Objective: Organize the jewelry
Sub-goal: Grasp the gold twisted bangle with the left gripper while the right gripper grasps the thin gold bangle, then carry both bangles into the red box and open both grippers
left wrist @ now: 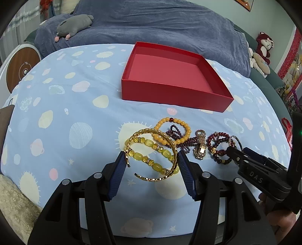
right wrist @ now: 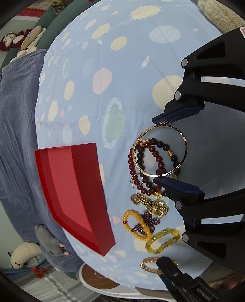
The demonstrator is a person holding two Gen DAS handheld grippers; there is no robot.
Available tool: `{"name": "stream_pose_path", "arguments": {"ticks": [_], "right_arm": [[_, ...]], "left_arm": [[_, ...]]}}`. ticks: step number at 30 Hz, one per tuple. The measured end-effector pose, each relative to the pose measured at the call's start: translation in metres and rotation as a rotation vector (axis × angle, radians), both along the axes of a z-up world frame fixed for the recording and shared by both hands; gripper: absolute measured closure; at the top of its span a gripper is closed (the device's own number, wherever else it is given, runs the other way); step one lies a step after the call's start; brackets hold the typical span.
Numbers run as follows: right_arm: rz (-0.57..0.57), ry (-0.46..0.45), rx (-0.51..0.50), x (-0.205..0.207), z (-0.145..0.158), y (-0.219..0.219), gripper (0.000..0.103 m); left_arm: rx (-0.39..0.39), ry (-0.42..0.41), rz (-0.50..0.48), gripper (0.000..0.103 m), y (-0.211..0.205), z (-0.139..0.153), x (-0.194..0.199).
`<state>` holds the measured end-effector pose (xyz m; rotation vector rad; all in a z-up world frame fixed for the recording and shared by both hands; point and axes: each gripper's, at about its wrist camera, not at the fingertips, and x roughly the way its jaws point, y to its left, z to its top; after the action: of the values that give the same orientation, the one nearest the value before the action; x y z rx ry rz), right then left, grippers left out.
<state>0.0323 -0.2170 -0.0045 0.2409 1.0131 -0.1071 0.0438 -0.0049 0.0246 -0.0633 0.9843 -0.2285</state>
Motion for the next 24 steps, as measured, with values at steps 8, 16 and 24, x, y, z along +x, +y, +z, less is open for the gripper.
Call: {"name": "stream_pose_path", "arguments": {"ticks": [8, 16, 24], "right_arm": [[0.02, -0.074, 0.022, -0.007, 0.042, -0.006, 0.048], [0.066, -0.166, 0.044, 0.055, 0.091, -0.016, 0.048], [0.068, -0.171, 0.065, 0.172, 0.089, -0.021, 0.048]], "left_arm": [[0.003, -0.035, -0.011, 0.049, -0.001, 0.027, 0.004], [-0.012, -0.132, -0.052, 0.049, -0.013, 0.074, 0.065], [-0.025, -0.146, -0.07, 0.049, -0.035, 0.081, 0.186]]}}
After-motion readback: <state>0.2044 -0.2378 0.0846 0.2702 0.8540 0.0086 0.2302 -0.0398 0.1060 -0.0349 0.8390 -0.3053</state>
